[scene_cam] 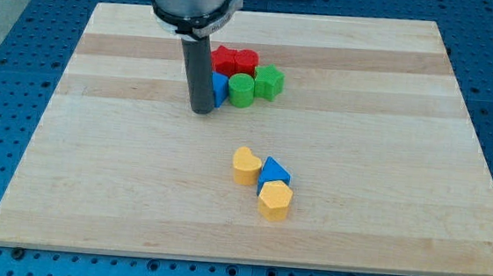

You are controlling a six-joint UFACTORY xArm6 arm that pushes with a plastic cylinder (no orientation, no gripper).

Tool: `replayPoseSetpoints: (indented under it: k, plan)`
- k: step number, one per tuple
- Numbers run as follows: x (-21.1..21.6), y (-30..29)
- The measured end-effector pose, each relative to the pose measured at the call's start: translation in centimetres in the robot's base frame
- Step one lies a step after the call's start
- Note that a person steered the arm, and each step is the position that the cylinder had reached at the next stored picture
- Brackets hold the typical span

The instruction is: Move blue triangle into the green blocks

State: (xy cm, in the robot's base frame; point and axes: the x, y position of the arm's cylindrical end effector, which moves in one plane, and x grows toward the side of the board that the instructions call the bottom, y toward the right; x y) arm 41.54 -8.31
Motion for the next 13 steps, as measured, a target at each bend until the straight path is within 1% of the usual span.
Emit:
replayPoseSetpoints:
  k: [1,3,4,6,7,8,9,10,11,12,13]
  plan:
    - [-0.9,0.0]
    - [-1.1,0.0]
    - [1.0,0.0]
    - [12.6,0.0]
    - [15.7,0.9]
    - [18.6,5.2]
    - [20.3,8.9]
    - [20.4,14.5]
    - [20.3,14.9]
    - [18.8,13.2]
    - [18.5,13.2]
